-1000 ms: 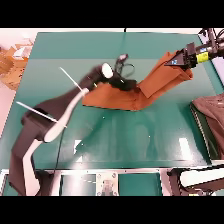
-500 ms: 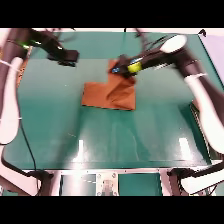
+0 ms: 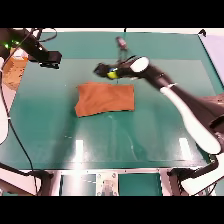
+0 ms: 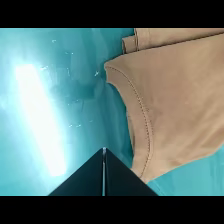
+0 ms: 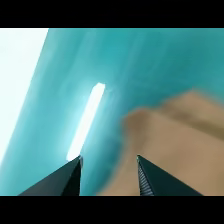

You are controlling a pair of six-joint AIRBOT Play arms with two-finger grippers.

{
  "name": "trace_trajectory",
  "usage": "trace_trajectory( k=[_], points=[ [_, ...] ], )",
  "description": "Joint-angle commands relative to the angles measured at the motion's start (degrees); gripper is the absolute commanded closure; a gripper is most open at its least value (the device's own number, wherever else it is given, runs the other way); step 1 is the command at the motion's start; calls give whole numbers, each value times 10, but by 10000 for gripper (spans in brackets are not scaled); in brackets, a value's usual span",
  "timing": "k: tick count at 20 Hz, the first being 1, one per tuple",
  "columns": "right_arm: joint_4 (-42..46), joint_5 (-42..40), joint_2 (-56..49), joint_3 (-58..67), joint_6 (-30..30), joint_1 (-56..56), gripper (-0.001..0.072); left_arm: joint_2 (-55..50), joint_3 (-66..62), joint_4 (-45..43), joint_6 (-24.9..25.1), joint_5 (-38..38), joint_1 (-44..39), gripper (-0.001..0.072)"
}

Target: Fold the shirts.

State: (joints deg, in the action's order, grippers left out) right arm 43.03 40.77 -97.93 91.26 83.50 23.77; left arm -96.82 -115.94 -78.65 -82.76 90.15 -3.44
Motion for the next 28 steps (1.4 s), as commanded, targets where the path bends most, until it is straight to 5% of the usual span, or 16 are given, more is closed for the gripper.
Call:
trace_trajectory(
  k=[1, 4, 8, 14, 15, 16, 17, 22, 28],
  points=[
    [67, 162, 43, -11, 33, -142, 281, 1, 4, -5, 10, -12, 3, 680],
    [89, 244, 44, -83, 41, -244, 117, 1, 4, -7, 10, -12, 3, 680],
    [46, 206, 7, -213, 6, -249, 113, 1, 4, -9, 7, -12, 3, 680],
    [-118, 179, -70, -185, -71, -145, 117, 0, 4, -9, 7, -9, 3, 680],
    [-118, 178, -70, -163, -71, -131, 211, 0, 4, -9, 7, -6, 3, 680],
    [-118, 184, -70, -136, -71, -123, 536, 0, 4, -9, 7, -3, 3, 680],
    [-118, 196, -68, -103, -64, -122, 689, 0, 4, -9, 7, 0, 3, 680],
    [-45, 269, 13, 51, 24, -214, 692, 0, 4, -9, 7, 15, 3, 680],
    [4, 360, 136, 132, 81, -459, 692, 0, 4, -9, 7, 15, 3, 680]
  ],
)
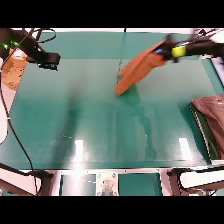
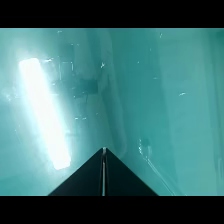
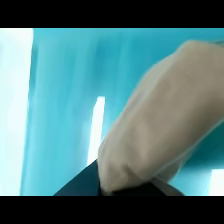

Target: Fold the shirts.

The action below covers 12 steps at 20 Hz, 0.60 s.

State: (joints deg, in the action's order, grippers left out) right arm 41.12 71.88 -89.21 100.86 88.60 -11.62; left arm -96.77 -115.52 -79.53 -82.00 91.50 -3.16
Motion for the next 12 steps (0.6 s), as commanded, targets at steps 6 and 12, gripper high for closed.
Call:
trace_trajectory(
  k=[6, 12],
  points=[
    [75, 127, 102, 37, 40, -392, 692, 0, 0, 0, 0, 0, 0, 680],
    [289, 270, 141, 37, 88, -534, 692, 0, 0, 2, 0, 1, 0, 680]
  ],
)
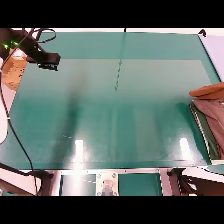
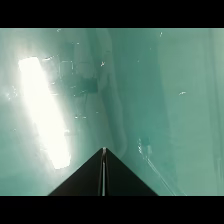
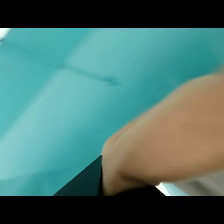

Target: Fold the shirts.

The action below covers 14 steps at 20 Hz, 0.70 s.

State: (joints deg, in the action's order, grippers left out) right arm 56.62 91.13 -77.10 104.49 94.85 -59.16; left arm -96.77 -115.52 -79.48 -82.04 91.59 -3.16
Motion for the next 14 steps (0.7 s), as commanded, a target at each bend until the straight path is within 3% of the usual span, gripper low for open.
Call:
trace_trajectory(
  k=[1, 3, 11, 12, 13, 14],
  points=[
    [197, 97, 25, -1, 27, -58, 693, 0, 0, 2, 0, 0, 0, 680],
    [282, 123, 35, -21, 44, -57, 692, 0, 0, 2, 0, 0, 0, 680],
    [406, 112, 38, -279, 70, -58, 683, 0, 0, 4, 0, 0, 0, 680],
    [425, 105, 37, -311, 70, -58, 597, 0, 0, 4, 0, 0, 0, 680],
    [439, 104, 34, -333, 70, -58, 435, 0, 0, 4, 0, -1, 0, 680],
    [446, 105, 29, -346, 70, -58, 207, 0, 0, 4, 0, -2, 0, 680]
  ],
)
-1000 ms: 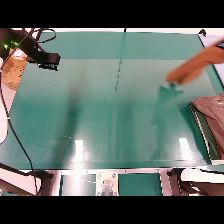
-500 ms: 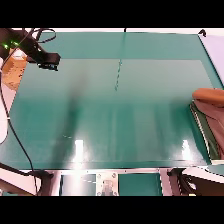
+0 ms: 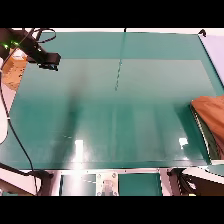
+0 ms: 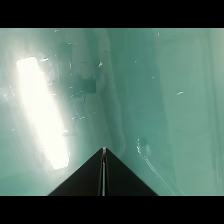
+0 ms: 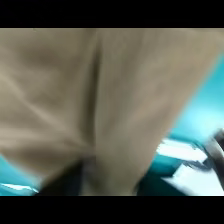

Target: Fold the shirts.

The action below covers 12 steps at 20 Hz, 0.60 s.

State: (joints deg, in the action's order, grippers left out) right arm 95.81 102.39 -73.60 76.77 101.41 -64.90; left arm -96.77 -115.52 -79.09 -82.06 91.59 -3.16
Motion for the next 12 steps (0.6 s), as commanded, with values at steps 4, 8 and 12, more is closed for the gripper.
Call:
trace_trajectory(
  k=[4, 8, 12],
  points=[
    [38, 12, -10, -18, 46, 9, 156, 0, 0, 0, 1, -11, 0, 680],
    [-52, 22, -10, 129, 45, 70, 622, 4, 0, 9, 0, 3, 0, 681],
    [-175, -40, 0, 192, 45, 200, 691, 26, 14, 80, -6, 4, -7, 681]
  ],
)
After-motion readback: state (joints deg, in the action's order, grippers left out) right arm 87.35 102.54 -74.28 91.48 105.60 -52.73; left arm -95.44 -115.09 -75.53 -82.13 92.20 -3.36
